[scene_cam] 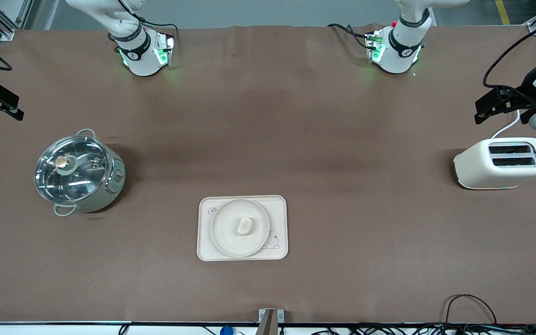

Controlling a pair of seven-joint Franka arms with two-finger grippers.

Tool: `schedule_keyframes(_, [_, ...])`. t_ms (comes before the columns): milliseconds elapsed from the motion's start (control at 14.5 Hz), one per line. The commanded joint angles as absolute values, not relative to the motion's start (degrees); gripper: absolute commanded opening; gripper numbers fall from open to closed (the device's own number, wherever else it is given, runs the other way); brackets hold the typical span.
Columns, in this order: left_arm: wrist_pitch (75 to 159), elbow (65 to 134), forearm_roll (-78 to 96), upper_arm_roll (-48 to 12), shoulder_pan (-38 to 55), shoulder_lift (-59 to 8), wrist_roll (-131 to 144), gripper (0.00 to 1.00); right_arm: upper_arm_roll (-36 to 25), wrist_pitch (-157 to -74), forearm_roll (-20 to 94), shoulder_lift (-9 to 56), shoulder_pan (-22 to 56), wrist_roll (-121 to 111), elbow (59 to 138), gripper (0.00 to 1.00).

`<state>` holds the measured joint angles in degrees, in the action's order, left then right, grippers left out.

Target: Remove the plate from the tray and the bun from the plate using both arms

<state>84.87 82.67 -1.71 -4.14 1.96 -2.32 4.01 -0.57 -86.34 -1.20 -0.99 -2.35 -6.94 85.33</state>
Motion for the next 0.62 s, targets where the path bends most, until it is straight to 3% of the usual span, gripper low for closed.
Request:
schedule_keyframes(0, [84.11,82.18,-2.55,-4.04,1.93,-2.2,3.43,1.0,-0.7,-86.22,-1.14,-1.85,-2.11,-7.47,86.13,1.0])
schedule_keyframes(550, [84.46,80.95,-2.46,-3.96,2.28,-4.13,3.43,1.0,-0.7,-86.75,-1.14,-1.67,-2.2,-7.38,86.04,1.0])
